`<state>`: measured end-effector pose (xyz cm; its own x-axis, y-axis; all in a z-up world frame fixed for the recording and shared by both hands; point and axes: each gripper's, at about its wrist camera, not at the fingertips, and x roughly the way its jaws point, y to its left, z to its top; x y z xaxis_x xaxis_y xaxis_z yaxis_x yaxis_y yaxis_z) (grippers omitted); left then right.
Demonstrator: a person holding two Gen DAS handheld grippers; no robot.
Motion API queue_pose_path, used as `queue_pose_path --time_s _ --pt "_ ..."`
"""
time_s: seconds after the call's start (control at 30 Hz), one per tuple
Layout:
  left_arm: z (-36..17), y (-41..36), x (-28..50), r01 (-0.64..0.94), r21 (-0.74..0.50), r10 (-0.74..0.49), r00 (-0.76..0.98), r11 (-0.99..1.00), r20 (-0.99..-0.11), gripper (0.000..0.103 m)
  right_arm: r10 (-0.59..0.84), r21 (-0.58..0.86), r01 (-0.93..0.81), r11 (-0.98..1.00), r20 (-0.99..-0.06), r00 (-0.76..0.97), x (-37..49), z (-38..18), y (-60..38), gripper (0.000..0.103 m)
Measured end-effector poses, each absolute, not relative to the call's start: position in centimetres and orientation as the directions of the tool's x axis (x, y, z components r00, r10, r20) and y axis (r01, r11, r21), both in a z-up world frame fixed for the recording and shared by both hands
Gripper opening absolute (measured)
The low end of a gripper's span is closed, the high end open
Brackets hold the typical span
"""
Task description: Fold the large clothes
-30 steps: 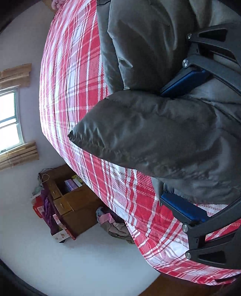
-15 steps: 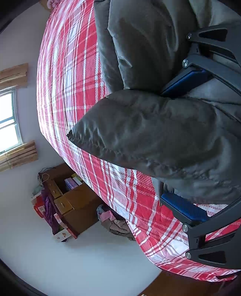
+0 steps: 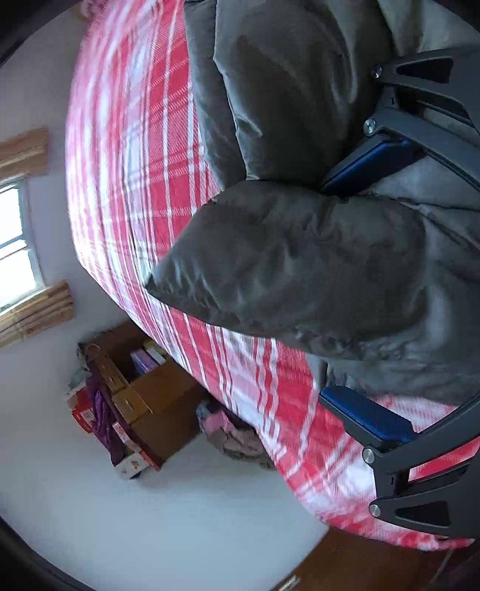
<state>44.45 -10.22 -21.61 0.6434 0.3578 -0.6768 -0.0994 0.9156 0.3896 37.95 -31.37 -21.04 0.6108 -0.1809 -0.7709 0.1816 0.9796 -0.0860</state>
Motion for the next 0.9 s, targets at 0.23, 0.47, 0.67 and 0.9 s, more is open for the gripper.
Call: queue_pose_path --time_s 0.23,0.47,0.67,0.9 --pt "-15.4 -14.6 41.7 -0.102 0.326 0.29 0.744 0.94 -0.602 0.102 -0.305 -0.131 0.298 0.946 -0.675 0.672 36.7 -15.8 -28.5 0.095" --pt "-20.7 -16.5 43.4 -0.119 0.394 0.359 0.697 0.911 -0.621 0.102 -0.292 -0.177 0.238 0.955 -0.714 0.637 39.9 -18.5 -25.3 0.095" --pt "-22.2 -16.9 43.9 -0.134 0.382 0.362 0.691 0.915 -0.625 0.102 -0.28 -0.155 0.248 0.956 -0.723 0.632 39.8 -20.4 -25.7 0.098" --pt "-22.4 -17.5 44.5 -0.113 0.408 0.372 0.673 0.906 -0.639 0.102 -0.258 -0.141 0.234 0.962 -0.754 0.604 40.7 -21.0 -25.9 0.103"
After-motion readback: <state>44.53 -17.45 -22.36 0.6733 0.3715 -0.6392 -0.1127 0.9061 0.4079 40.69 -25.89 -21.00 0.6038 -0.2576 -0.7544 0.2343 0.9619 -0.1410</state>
